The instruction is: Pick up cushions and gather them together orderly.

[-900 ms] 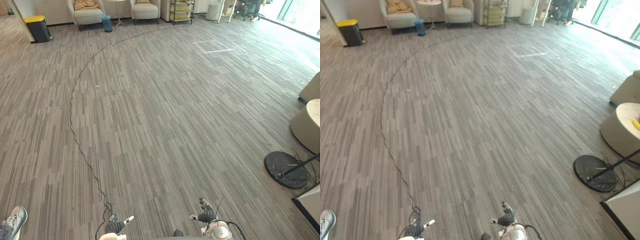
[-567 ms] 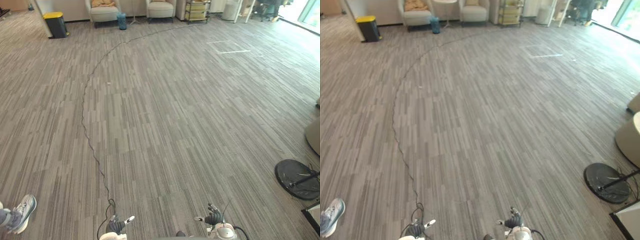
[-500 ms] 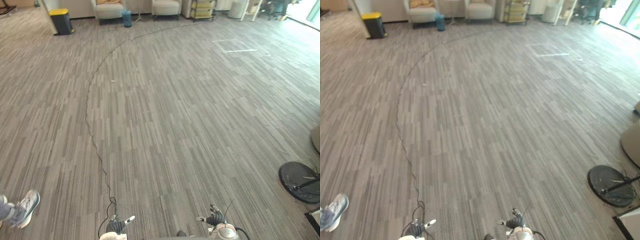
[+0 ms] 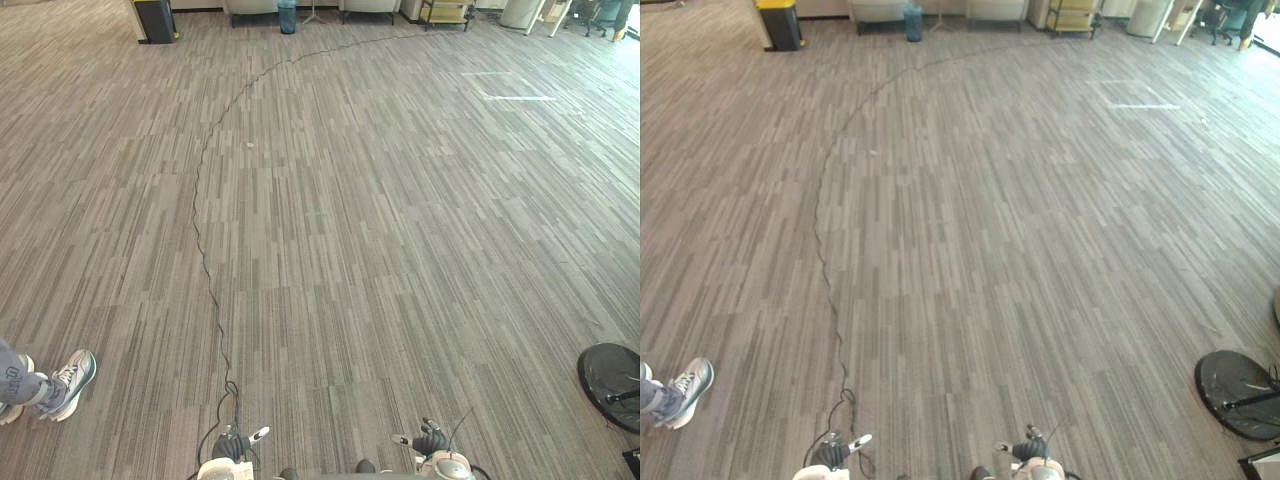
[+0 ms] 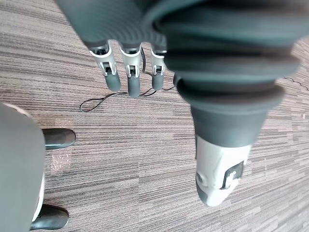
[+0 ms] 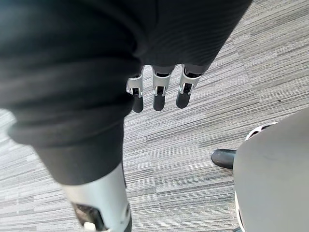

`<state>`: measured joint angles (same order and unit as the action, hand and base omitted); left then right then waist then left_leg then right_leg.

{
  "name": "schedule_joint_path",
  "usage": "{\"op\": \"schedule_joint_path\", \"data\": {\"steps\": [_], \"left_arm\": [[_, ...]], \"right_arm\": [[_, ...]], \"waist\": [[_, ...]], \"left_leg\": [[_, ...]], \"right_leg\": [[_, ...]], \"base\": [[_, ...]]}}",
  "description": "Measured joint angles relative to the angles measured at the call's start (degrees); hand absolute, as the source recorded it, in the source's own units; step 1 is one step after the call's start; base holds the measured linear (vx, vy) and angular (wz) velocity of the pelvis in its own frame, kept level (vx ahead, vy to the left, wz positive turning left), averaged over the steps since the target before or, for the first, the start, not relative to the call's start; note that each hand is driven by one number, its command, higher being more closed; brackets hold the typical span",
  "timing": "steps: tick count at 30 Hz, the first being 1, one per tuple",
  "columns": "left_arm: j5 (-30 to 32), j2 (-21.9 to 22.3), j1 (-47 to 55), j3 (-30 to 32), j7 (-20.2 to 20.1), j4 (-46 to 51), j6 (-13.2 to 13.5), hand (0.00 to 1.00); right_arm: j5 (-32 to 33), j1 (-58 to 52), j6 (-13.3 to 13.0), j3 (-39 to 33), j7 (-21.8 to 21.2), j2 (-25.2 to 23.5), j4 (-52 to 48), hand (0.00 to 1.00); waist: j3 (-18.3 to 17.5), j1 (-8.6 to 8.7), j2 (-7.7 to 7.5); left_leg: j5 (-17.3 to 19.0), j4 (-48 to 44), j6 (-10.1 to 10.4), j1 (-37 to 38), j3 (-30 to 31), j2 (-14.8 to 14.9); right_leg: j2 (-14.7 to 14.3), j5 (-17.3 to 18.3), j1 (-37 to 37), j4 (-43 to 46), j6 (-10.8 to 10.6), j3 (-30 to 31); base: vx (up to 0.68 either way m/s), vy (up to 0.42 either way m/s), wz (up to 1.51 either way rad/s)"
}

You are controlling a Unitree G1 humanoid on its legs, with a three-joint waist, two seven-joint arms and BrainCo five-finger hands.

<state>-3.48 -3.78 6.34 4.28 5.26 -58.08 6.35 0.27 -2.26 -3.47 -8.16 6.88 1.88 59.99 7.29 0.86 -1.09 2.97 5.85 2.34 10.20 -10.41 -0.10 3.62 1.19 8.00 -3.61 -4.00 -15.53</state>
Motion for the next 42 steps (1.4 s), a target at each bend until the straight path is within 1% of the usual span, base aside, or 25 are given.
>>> {"op": "schedule_joint_path", "data": {"steps": [6, 16, 17, 19, 20, 21, 23, 24, 25, 26, 27, 29, 30, 31, 32, 33, 34, 35, 36, 37, 38, 39, 40, 41, 42], "left_arm": [[0.01, -0.28, -0.11, -1.44, 0.03, -0.02, 0.00, 0.00], [-0.08, -0.87, -1.21, -1.93, -0.40, -1.05, -0.49, 0.00], [-0.11, -1.19, -1.57, -1.89, -0.44, -1.04, -0.52, 0.00], [-0.22, -1.83, -2.69, -1.66, -0.49, -1.06, -0.60, 0.00], [-0.82, -1.90, -3.31, -1.21, -0.50, -0.88, -0.54, 0.00], [-1.44, -1.89, -3.71, -0.93, -0.52, -0.34, -0.52, 0.00], [-1.96, -1.69, -3.94, -0.64, -0.51, 1.14, -0.39, 0.00], [-2.34, -1.42, -3.93, -0.49, -0.49, 1.07, -0.39, 0.00], [-2.36, -1.28, -3.92, -0.18, -0.49, 1.05, -0.44, 0.00], [-2.38, -1.05, -3.93, 0.07, -0.50, 1.08, -0.45, 0.00], [-2.44, -0.93, -4.00, 0.67, -0.53, 1.37, -0.35, 0.00], [-2.70, -0.92, -4.19, 1.09, -0.52, 1.40, -0.40, 0.00], [-2.88, -0.87, -4.22, 1.01, -0.45, 1.40, -0.38, 0.00], [-2.94, -0.83, -4.37, 0.97, -0.43, 1.29, -0.40, 0.00], [-3.11, -1.27, -4.65, 0.93, -0.42, 1.42, -0.25, 0.00], [-3.53, -1.69, -5.25, 1.17, -0.47, 1.64, -0.15, 0.00], [-3.56, -1.99, -5.57, 1.44, -0.47, 1.85, -0.15, 0.00], [-3.53, -2.35, -5.68, 1.52, -0.45, 1.83, -0.20, 0.00], [-3.44, -2.16, -5.68, 1.52, -0.41, 1.63, -0.34, 0.00], [-3.37, -2.08, -5.68, 1.36, -0.37, 1.62, -0.42, 0.00], [-3.26, -2.16, -5.66, 0.81, -0.37, 1.35, -0.50, 0.00], [-3.24, -2.27, -5.60, 0.12, -0.37, 0.96, -0.75, 0.00], [-3.23, -2.61, -5.39, -0.58, -0.37, 0.91, -0.94, 0.00], [-3.23, -2.97, -5.15, -1.49, -0.32, 0.95, -1.06, 0.00], [-3.26, -3.11, -4.84, -1.96, -0.29, 1.04, -1.07, 0.00]], "right_arm": [[0.48, -0.08, -0.02, -0.14, 0.00, -0.01, 0.00, 0.00], [0.98, 0.45, -0.03, -0.72, -0.01, 0.01, 0.98, 0.00], [1.03, 1.08, -0.04, -0.79, 0.00, -0.05, 1.77, 0.00], [1.77, 1.56, -0.11, -0.90, -0.01, -0.14, 1.85, 0.00], [2.22, 1.67, -0.23, -1.99, 0.00, -0.08, 1.83, 0.00], [2.26, 1.70, -0.29, -2.85, 0.06, 0.02, 1.85, 0.00], [2.27, 1.65, -0.36, -2.88, 0.12, 0.75, 1.80, 0.00], [2.34, 1.77, -0.37, -2.95, 0.28, 0.95, 1.79, 0.00], [2.45, 1.76, -0.40, -3.16, 0.48, 1.54, 1.57, 0.00], [2.45, 1.75, -0.36, -3.27, 0.51, 1.98, 1.59, 0.00], [2.50, 1.69, -0.26, -3.52, 0.53, 2.36, 1.65, 0.00], [2.51, 1.65, -0.02, -3.66, 0.77, 3.10, 1.65, 0.00], [2.49, 1.35, 0.03, -3.64, 1.00, 3.23, 1.67, 0.00], [2.49, 1.45, 0.09, -3.43, 1.05, 3.19, 1.69, 0.00], [2.43, 1.75, 0.11, -3.30, 0.89, 2.72, 1.84, 0.00], [2.21, 2.27, 0.13, -2.94, 0.81, 1.99, 1.98, 0.00], [2.16, 2.46, 0.14, -2.83, 0.73, 1.43, 2.03, 0.00], [2.09, 2.42, 0.12, -2.80, 0.67, 0.94, 2.06, 0.00], [2.07, 2.40, 0.10, -2.81, 0.49, 0.78, 2.07, 0.00], [2.07, 2.38, 0.05, -2.80, 0.45, 0.73, 2.02, 0.00], [2.31, 2.36, 0.05, -2.93, 0.23, 0.51, 1.67, 0.00], [2.26, 2.45, -0.10, -2.97, 0.18, 0.50, 0.52, 0.00], [2.19, 2.56, -0.09, -2.77, 0.10, 0.58, -0.42, 0.00], [2.11, 2.85, -0.10, -2.54, -0.02, 0.60, -0.60, 0.00], [2.09, 3.17, -0.09, -2.26, -0.07, 0.61, -0.56, 0.00]], "waist": [[0.12, -0.03, 0.06], [0.52, -0.03, -0.21], [0.91, 0.00, -0.61], [2.21, 0.07, -1.10], [3.35, -0.16, -1.07], [3.92, -0.54, -1.08], [5.10, -1.10, -0.53], [5.50, -1.23, 0.07], [5.66, -0.86, 0.91], [5.76, -0.81, 1.18], [5.87, -0.90, 1.19], [5.91, -0.89, 1.16], [5.87, -1.09, 0.96], [5.69, -1.29, 0.18], [5.98, -1.22, -0.20], [6.38, -1.56, -0.94], [6.51, -2.21, -1.25], [6.37, -2.42, -1.53], [6.19, -2.60, -1.37], [5.97, -2.62, -1.44], [5.94, -2.54, -1.48], [6.09, -1.72, -1.94], [6.25, -0.93, -2.29], [6.57, -0.73, -2.17], [6.76, -0.71, -1.93]], "left_leg": [[-0.51, 0.39, -0.74, -0.06, 0.10, -0.25], [-0.65, 0.01, -0.87, -1.53, 2.96, -0.79], [0.00, -1.81, -0.39, -3.12, 3.16, -0.82], [4.05, -10.42, 0.13, -7.10, 2.33, -0.32], [6.94, -19.09, 0.78, -10.92, -0.13, 0.95], [8.21, -27.50, 2.12, -14.49, -2.27, 2.37], [8.99, -39.24, 3.31, -19.35, -5.76, 5.33], [11.09, -42.33, 2.97, -20.41, -7.73, 7.37], [12.43, -42.68, 2.62, -21.27, -8.84, 9.24], [12.56, -41.74, 2.33, -22.17, -9.37, 10.07], [12.25, -38.16, 2.16, -23.37, -9.32, 10.43], [7.31, -27.25, 2.51, -24.71, -8.40, 9.51], [1.94, -24.20, 2.90, -24.16, -8.53, 8.34], [1.97, -23.50, 0.95, -23.37, -9.67, 6.36], [3.85, -24.89, 0.34, -23.86, -10.86, 6.12], [6.55, -28.31, -0.41, -24.99, -11.18, 6.30], [8.15, -31.42, -1.41, -25.61, -11.41, 6.65], [11.31, -35.21, -2.05, -25.74, -11.82, 7.22], [13.79, -36.42, -2.26, -25.01, -12.12, 7.59], [15.20, -36.26, -2.30, -24.09, -12.78, 7.54], [16.51, -35.49, -2.55, -22.21, -13.97, 7.22], [17.17, -34.16, -2.90, -19.88, -14.26, 6.34], [17.52, -33.00, -3.30, -17.70, -14.31, 5.84], [17.73, -31.20, -3.35, -14.61, -14.28, 5.44], [17.76, -28.79, -3.29, -11.22, -14.28, 5.25]], "right_leg": [[0.23, 0.19, 0.03, 0.36, 0.41, -0.43], [0.65, 0.26, 0.12, -0.55, 0.39, -3.41], [0.98, 0.78, -0.17, -0.02, 0.23, -4.05], [1.67, 2.28, -0.88, 2.24, 0.53, -5.11], [1.85, 3.60, -1.09, 4.18, 0.88, -5.73], [1.92, 4.46, -0.77, 5.00, 1.00, -5.92], [2.11, 6.05, 0.50, 5.48, 1.87, -5.81], [2.07, 6.59, 1.36, 5.67, 1.57, -5.70], [2.11, 7.15, 2.27, 5.69, 1.15, -5.29], [2.42, 7.43, 2.52, 5.69, 0.75, -5.05], [3.51, 7.86, 2.58, 5.81, 0.04, -4.82], [6.03, 9.22, 2.53, 6.40, -2.15, -4.35], [7.50, 10.02, 2.48, 6.33, -3.68, -3.62], [8.93, 10.32, 2.54, 5.71, -4.59, -2.30], [9.29, 9.73, 2.89, 5.62, -3.91, -1.79], [9.41, 9.19, 2.85, 5.91, -3.84, -1.66], [9.66, 8.91, 3.16, 5.91, -4.16, -1.44], [10.05, 8.46, 3.35, 6.71, -5.06, -0.45], [10.53, 8.76, 2.36, 10.18, -5.52, 0.99], [11.44, 9.50, 0.17, 15.63, -6.56, 2.19], [13.22, 9.83, -5.25, 27.76, -7.16, 4.13], [14.96, 8.75, -10.53, 39.92, -6.45, 5.41], [15.62, 8.63, -13.43, 48.43, -6.47, 5.51], [15.59, 9.15, -15.90, 55.19, -5.73, 4.84], [14.93, 10.47, -17.59, 58.93, -4.31, 3.27]], "base": [[-0.09, -0.019, 0.01], [0.01, -0.009, 0.16], [0.00, -0.011, 0.29], [0.01, -0.015, 0.37], [-0.02, -0.001, 0.33], [-0.03, 0.022, 0.23], [0.00, 0.058, 0.00], [0.08, 0.098, -0.09], [0.14, 0.141, -0.11], [0.15, 0.136, -0.08], [0.24, 0.248, -0.07], [0.25, 0.269, -0.09], [0.26, 0.259, -0.15], [0.39, 0.272, -0.16], [0.48, 0.266, -0.18], [0.42, 0.174, -0.21], [0.38, 0.194, -0.26], [0.38, 0.229, -0.31], [0.36, 0.245, -0.38], [0.36, 0.245, -0.43], [0.36, 0.226, -0.29], [0.37, 0.196, -0.09], [0.41, 0.118, 0.07], [0.47, 0.046, 0.06], [0.59, 0.034, -0.13]]}}
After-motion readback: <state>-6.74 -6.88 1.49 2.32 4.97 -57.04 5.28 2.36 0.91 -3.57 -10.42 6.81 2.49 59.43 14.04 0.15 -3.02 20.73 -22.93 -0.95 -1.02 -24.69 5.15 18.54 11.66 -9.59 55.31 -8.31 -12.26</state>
